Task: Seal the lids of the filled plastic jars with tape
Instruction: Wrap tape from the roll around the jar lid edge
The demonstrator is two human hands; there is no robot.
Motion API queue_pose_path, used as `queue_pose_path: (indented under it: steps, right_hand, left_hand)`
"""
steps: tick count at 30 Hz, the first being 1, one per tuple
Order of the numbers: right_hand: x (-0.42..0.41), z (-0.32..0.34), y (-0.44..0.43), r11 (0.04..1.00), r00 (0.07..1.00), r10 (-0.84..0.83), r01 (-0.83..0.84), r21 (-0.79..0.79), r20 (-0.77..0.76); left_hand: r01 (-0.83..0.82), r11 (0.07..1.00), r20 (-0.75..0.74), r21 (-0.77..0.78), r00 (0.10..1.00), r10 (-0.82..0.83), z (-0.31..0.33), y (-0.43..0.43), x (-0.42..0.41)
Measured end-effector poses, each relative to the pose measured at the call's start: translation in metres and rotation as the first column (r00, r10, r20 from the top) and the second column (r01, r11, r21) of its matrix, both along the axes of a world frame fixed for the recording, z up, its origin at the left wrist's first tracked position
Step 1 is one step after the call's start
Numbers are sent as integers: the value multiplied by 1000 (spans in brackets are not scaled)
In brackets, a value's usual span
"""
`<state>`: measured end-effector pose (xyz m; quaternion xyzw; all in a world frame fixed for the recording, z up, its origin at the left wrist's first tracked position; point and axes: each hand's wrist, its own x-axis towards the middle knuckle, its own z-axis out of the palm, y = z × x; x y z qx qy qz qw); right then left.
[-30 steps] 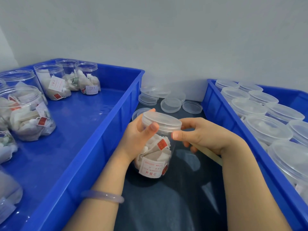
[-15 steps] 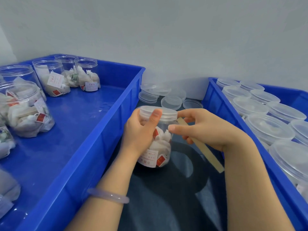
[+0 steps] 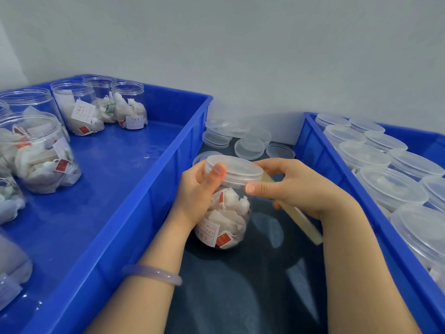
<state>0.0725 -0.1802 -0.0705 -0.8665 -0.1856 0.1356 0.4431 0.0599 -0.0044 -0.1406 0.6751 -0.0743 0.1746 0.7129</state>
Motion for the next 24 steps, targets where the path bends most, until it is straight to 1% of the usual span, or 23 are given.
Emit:
queue_pose_path:
  steps: [2, 4, 6, 8, 10, 13, 15, 18, 24]
  right_hand:
    - [3, -4, 0, 999, 1000, -2, 3, 34, -19]
    - [4, -5, -1, 999, 1000, -17, 17, 37, -21]
    - [5, -4, -2, 999, 999, -35, 35, 29, -4]
    - [5, -2, 0, 999, 998, -48, 47, 8, 28]
    - [4, 0, 5, 999, 997, -52, 52, 3, 53]
    - [3, 1, 9, 1000, 999, -16, 17, -16, 46]
    - [1, 2, 9, 999, 999, -22, 23, -49, 37]
    - [1, 5, 7, 994, 996, -31, 40, -104, 80]
    - [1, 2, -1, 997, 996, -44, 48, -57, 73]
  left_hand:
    - [41, 999, -41, 2, 998, -41, 2, 3, 0]
    - [57, 996, -92, 66, 994, -51, 7, 2, -2]
    - [-39, 988, -100, 151, 994, 54, 11, -4, -2]
    - [-145, 970, -84, 194, 983, 164, 12, -14, -2]
    - [-221, 960, -76, 170, 969, 237, 9, -20, -2]
    - [-292, 954, -36, 71, 955, 295, 5, -18, 2]
    - [-284, 958, -31, 39, 958, 285, 5, -13, 6]
    - [-245, 969, -26, 9, 969, 245, 3, -7, 9]
    - [-167, 986, -18, 19, 986, 168, 6, -6, 8]
